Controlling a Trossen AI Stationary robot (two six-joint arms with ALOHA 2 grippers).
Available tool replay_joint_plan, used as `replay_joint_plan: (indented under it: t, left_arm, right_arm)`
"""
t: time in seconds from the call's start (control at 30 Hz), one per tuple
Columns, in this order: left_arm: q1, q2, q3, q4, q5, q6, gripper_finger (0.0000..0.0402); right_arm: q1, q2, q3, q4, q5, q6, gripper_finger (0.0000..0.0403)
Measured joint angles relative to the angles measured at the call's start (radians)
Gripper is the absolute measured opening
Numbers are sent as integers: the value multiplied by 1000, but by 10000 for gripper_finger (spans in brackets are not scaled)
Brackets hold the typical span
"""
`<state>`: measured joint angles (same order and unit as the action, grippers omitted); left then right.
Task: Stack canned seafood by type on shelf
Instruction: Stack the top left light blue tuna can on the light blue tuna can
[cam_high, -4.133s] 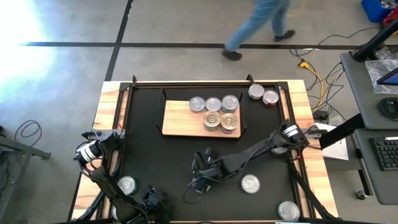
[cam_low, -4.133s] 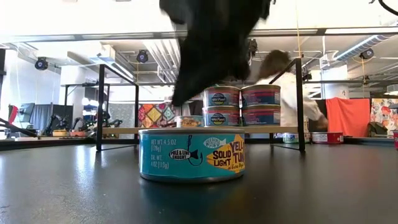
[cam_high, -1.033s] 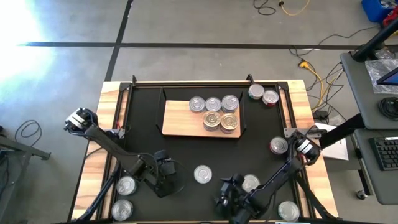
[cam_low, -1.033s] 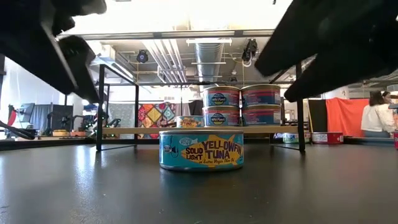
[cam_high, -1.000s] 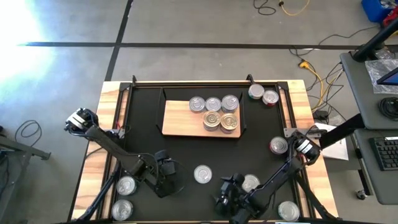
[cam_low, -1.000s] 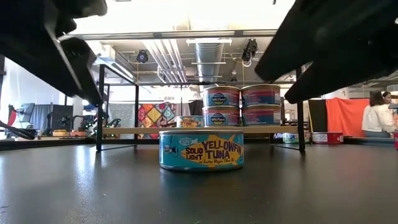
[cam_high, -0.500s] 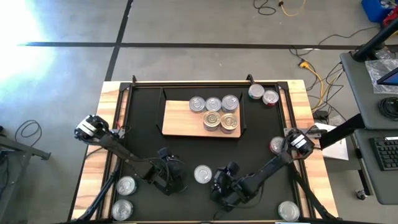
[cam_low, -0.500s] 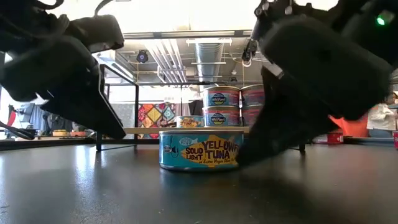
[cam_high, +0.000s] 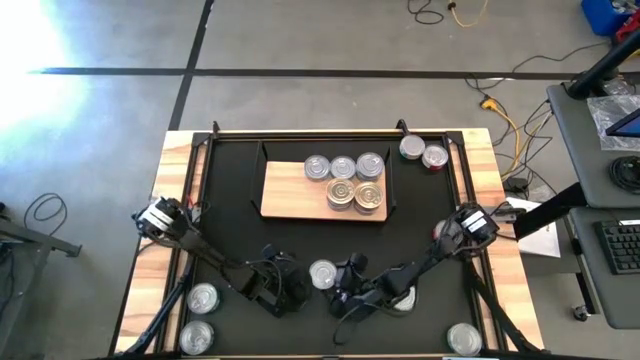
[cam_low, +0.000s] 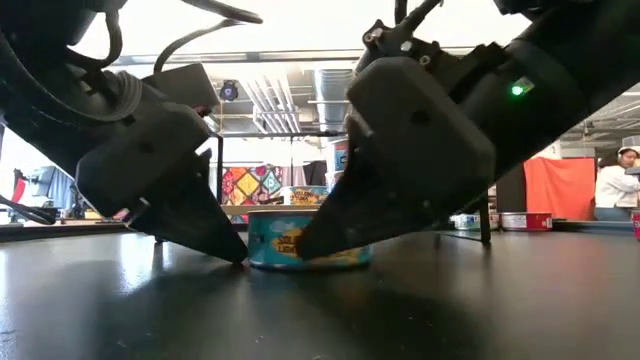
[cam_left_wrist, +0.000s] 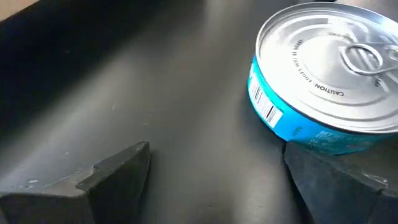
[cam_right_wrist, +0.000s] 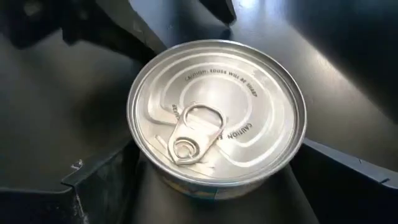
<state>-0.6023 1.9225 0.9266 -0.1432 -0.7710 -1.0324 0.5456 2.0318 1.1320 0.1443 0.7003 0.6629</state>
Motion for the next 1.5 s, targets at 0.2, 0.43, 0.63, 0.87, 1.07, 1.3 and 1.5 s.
replay_joint_plan:
  t: [0.2,0.43,0.63,0.87,1.07,1.3,1.5]
  left_arm:
    - [1,56,60,-10,-24,10,361]
    - [0,80,87,-11,-50,14,361]
    - [2,65,84,-47,-40,-1,362]
    - [-11,-17,79,-289,2,-3,362]
    - [45,-30,65,-319,-35,-44,362]
    - [65,28,61,2,-31,148,361]
    - [58,41,64,12,-27,63,361]
  right_arm:
    - [-3,14,-17,38,15,-121,396]
    - [-11,21,-24,58,-5,-99,396]
    - [-5,28,-118,289,87,-117,396]
    - [-5,28,-168,342,110,-130,396]
    - [-1,28,-145,346,37,-170,396]
    - [-1,36,-131,341,30,-186,396]
    - [4,58,-98,329,50,-160,396]
